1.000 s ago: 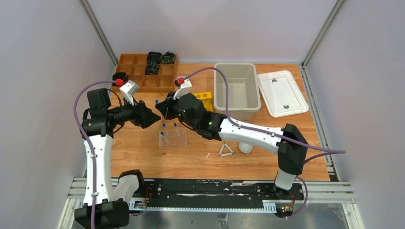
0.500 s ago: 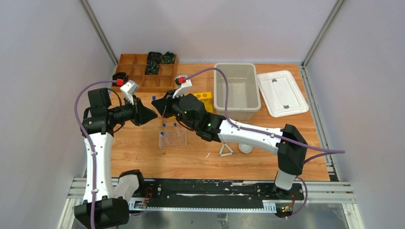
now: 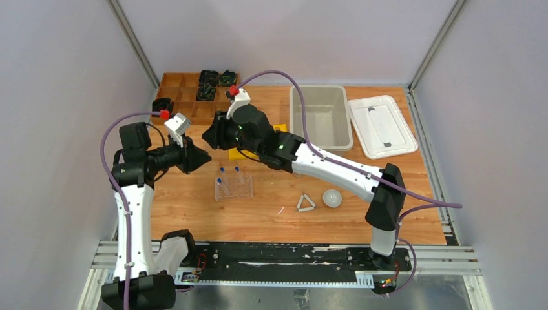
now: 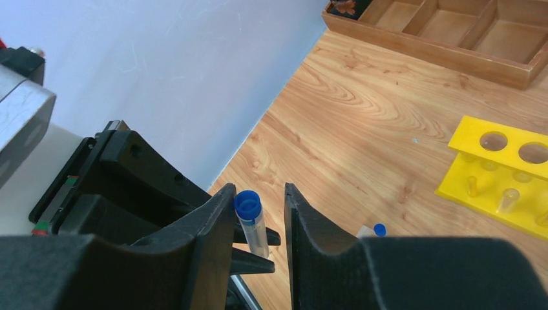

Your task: Organize the chemistry lab equipment

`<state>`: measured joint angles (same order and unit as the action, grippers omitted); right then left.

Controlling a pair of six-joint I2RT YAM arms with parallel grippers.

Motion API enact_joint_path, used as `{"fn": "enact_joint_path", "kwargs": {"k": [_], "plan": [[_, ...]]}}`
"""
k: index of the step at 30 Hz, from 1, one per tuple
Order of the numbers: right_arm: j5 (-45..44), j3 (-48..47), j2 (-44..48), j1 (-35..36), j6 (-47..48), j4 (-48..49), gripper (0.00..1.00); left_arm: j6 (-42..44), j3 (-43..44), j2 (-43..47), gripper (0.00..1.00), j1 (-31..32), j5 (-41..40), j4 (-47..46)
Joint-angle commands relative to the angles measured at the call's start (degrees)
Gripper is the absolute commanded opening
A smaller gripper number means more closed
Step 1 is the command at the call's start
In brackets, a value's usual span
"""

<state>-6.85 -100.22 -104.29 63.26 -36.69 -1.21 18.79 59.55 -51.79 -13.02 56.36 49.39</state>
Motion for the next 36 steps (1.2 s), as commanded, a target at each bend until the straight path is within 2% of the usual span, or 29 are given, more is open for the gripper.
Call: {"fn": "enact_joint_path", "kwargs": {"k": [1,8,10,12,13,14,16,17,18,19,23,27,32,36], "plan": [[4.4,-4.9,-2.0,-1.2,2.1,-7.5,0.36,2.0,-0.2,0.8,0.02,0.2,-0.5,-0.6],[7.7,-8.8,-3.8,-1.5,3.7,-10.7,0.29,2.1,-0.1,1.0,0.02,0.1,-0.6,-0.6],[8.2,-9.0,-3.8,-1.7,3.9,-10.9,0.18,2.0,-0.1,0.9,0.02,0.2,-0.7,-0.6],[8.0,-8.4,-3.3,-1.8,4.3,-10.9,0.03,1.9,0.0,0.9,0.07,0.2,-1.1,-0.6],[7.7,-8.0,-2.9,-1.9,4.6,-10.9,0.00,1.8,0.0,0.8,0.15,0.1,-1.4,-0.6],[7.1,-7.4,-2.2,-2.0,5.3,-10.9,0.00,1.6,0.2,0.8,0.29,0.2,-2.0,-0.6],[4.3,-5.2,-0.5,-2.0,7.2,-10.8,0.00,0.9,0.6,0.5,0.71,0.2,-3.9,-0.5],[2.9,-2.7,1.2,-2.0,8.4,-10.3,0.00,0.5,1.0,0.3,0.86,0.1,-5.2,-0.5],[1.7,-0.2,2.8,-2.0,9.4,-9.1,0.00,0.0,1.5,0.0,0.95,0.1,-6.5,-0.5],[0.9,3.5,4.6,-2.0,10.5,-6.8,0.00,-0.3,1.9,-0.2,0.98,0.1,-8.0,-0.5],[-0.9,19.2,11.5,-1.5,14.5,5.7,0.00,-2.9,3.4,-2.6,1.00,0.1,-13.6,-0.5],[-1.7,30.1,13.1,0.1,19.8,15.6,0.00,-4.7,4.1,-4.4,1.00,0.1,-17.7,-0.6],[-3.5,35.9,10.5,3.0,27.2,25.1,0.00,-5.3,3.8,-5.0,1.00,0.1,-19.4,-0.8],[-3.3,36.9,6.6,4.1,29.5,28.7,0.00,-4.6,3.3,-4.5,1.00,0.1,-20.2,-0.8]]}}
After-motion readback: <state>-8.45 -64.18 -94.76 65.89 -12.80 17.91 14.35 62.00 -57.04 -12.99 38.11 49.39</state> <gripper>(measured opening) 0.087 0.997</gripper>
